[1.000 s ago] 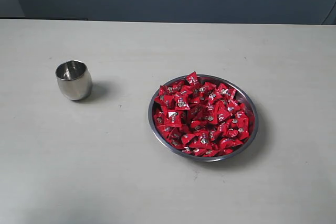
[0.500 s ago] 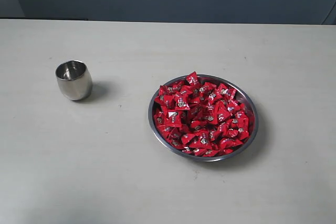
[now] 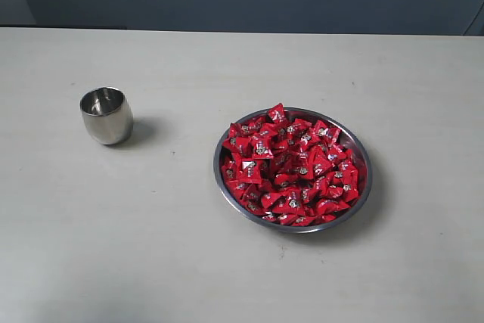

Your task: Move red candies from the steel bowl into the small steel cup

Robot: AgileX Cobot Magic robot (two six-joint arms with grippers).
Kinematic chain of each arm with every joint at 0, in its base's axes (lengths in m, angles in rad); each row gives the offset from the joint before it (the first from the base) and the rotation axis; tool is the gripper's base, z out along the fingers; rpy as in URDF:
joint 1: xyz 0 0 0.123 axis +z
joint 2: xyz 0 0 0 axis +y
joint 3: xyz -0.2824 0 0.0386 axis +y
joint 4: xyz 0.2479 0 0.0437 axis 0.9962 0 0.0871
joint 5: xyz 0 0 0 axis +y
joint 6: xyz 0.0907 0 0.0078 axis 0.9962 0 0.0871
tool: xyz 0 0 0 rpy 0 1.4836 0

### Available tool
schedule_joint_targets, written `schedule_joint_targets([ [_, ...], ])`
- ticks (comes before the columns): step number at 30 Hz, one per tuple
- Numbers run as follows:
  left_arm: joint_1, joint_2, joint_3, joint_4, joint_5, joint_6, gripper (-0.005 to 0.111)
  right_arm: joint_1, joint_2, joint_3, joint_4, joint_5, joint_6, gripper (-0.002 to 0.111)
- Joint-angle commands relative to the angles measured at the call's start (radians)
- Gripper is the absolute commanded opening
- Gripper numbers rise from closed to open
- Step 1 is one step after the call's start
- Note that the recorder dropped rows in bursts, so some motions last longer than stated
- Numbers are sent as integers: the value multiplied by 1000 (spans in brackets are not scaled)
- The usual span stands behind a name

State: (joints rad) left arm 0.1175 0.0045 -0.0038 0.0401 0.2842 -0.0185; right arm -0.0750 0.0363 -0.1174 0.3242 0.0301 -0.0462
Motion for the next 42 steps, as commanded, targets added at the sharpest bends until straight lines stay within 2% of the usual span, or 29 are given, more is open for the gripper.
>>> schedule_joint_targets([
  [1, 1, -4, 4, -2, 1, -1, 0, -4, -7, -6, 7, -75, -4, -1],
  [16, 1, -4, 4, -2, 1, -1, 0, -4, -7, -6, 7, -123, -7, -1],
  [23, 1, -4, 4, -2, 1, -1, 0, -4, -7, -6, 21, -69, -2, -1],
  [28, 1, -4, 4, -2, 1, -1, 0, -4, -7, -6, 105, -73, 25, -1],
  [35, 1, -4, 4, -2, 1, -1, 0, -4, -7, -6, 104, -146, 27, -1],
  [42, 1, -4, 4, -2, 1, -1, 0, -4, 17, -17, 193, -146, 46, -1],
])
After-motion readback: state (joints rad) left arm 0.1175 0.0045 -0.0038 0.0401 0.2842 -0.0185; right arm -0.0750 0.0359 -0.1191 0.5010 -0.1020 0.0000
